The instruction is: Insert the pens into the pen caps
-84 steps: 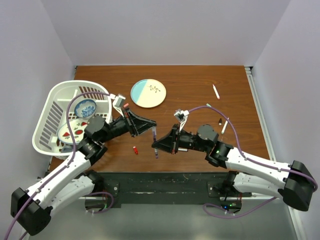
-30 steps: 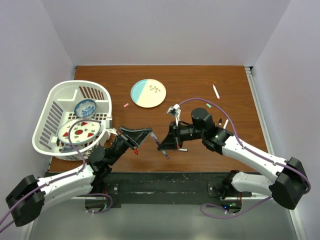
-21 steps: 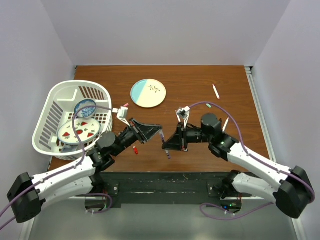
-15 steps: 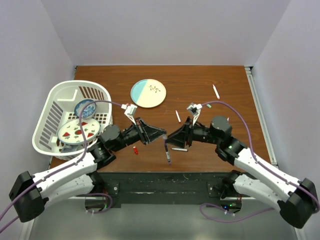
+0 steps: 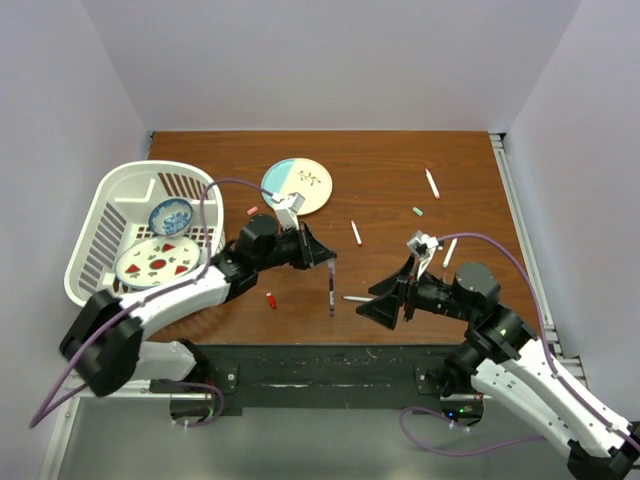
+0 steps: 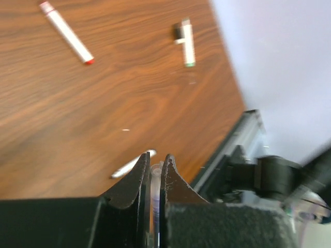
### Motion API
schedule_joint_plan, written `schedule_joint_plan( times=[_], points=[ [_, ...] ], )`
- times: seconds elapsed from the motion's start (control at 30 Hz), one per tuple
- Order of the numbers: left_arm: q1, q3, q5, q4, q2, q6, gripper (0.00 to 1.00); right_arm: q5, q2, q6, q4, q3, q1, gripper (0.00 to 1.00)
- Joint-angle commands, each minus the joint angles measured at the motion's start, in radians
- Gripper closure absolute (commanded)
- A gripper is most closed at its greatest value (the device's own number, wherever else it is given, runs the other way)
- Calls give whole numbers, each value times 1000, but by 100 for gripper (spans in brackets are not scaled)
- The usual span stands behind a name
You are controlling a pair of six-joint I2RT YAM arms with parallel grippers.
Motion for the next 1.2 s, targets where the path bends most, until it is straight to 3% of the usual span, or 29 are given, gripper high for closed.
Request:
schedule_joint_plan(
  times=[0.0,0.2,0.43,0.7,0.97,1.03,1.17],
  points=[
    [27,106,-54,-45,141,78,100,87,-10,18,-94,36,-1,12],
    [43,189,-184,-158,293,124,100,173,-19,6,-170,38,-1,12],
    [81,210,-194,-189,433,113,95,205,-19,3,-185,39,-2,12],
    [97,250,-204,-252,413,139,61,266,4,-5,-225,57,-1,12],
    [115,313,-257,-450,165,224,40,400,100,38,-197,54,1,14],
    [116,310,-260,-497,78,257,15,449,169,37,-182,76,-1,14],
    [118,258,-248,-548,-73,300,5,649,375,-58,-182,186,-1,18]
  ],
)
